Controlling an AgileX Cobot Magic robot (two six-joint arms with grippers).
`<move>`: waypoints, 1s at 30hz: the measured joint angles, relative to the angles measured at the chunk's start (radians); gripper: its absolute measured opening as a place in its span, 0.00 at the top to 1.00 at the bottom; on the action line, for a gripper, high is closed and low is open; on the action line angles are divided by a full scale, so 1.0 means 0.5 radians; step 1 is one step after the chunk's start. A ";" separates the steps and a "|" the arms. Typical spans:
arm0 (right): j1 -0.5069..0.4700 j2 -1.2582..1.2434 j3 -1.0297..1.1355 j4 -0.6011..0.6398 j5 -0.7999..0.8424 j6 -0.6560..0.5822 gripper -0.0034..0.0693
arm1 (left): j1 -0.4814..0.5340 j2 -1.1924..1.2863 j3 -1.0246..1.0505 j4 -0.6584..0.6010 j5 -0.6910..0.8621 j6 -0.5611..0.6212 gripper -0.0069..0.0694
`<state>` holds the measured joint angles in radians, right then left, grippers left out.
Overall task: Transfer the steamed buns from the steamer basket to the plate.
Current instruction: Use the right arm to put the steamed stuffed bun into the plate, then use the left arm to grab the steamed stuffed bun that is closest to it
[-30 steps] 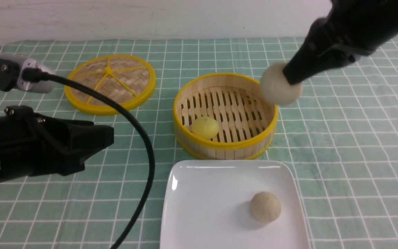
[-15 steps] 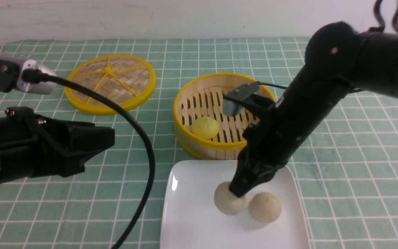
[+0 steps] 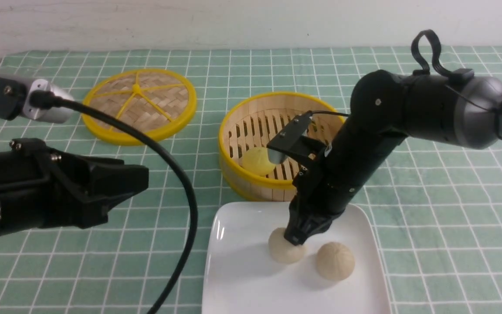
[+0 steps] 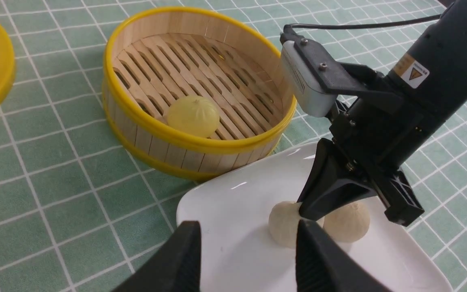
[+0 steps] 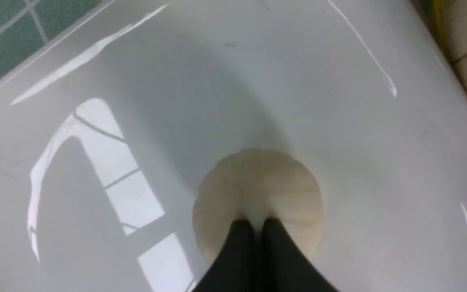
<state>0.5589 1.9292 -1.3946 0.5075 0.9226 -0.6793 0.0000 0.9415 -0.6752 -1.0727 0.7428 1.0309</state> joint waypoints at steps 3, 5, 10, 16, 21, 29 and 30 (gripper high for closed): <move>0.000 0.000 0.000 0.000 0.028 -0.001 0.91 | 0.000 0.000 0.000 0.000 0.000 0.000 0.45; 0.000 0.000 0.000 0.000 0.080 -0.001 0.86 | 0.000 0.000 0.000 0.000 0.002 0.000 0.45; 0.000 0.000 0.000 0.000 0.120 -0.001 0.48 | 0.000 0.000 0.000 0.000 0.013 0.000 0.45; 0.000 -0.027 -0.005 -0.006 0.120 -0.001 0.07 | 0.000 0.000 0.000 0.000 0.029 0.000 0.45; 0.000 -0.179 -0.163 -0.104 0.144 0.052 0.06 | 0.000 0.010 0.000 -0.003 0.014 0.044 0.45; 0.000 -0.594 -0.423 -0.483 0.201 0.350 0.16 | 0.000 0.303 -0.117 -0.038 0.031 0.107 0.45; 0.000 -0.659 -0.436 -0.554 0.212 0.412 0.16 | 0.000 0.361 -0.168 -0.038 0.044 0.111 0.45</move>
<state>0.5589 1.5998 -1.6127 0.2307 1.0287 -0.4735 0.0000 1.1221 -0.7590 -1.0917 0.7647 1.0865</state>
